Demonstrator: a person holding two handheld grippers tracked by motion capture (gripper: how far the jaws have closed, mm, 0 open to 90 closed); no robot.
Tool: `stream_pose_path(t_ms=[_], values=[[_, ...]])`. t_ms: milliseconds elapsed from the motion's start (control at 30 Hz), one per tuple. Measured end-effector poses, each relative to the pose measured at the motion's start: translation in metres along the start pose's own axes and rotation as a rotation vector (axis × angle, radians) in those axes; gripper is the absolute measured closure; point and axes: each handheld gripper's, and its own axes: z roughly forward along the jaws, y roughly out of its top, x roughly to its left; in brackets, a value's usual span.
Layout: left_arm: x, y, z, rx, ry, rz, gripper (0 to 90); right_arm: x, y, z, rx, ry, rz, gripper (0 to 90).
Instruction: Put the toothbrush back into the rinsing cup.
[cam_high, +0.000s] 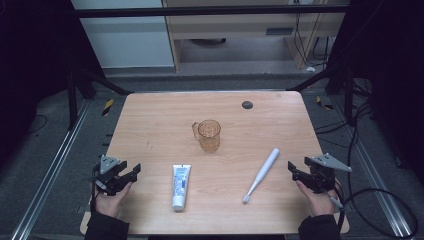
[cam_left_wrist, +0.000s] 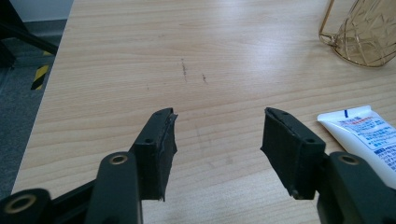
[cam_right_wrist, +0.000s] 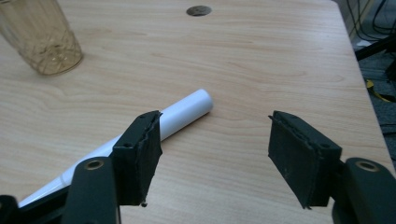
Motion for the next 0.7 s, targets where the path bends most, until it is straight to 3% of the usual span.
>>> stream_pose_path(t_ms=[233,367,700], values=[[-0.003,-0.002,-0.001,0.026,-0.006,0.011,46.5,0.017,-0.003,0.0,0.054,0.058,-0.048,45.1],[-0.005,-0.002,-0.001,0.018,-0.005,0.022,48.5,0.03,-0.005,0.004,0.095,0.1,-0.086,50.0],[-0.006,-0.005,0.003,0.019,-0.026,0.024,53.2,0.049,-0.009,0.009,0.132,0.181,-0.139,61.9]])
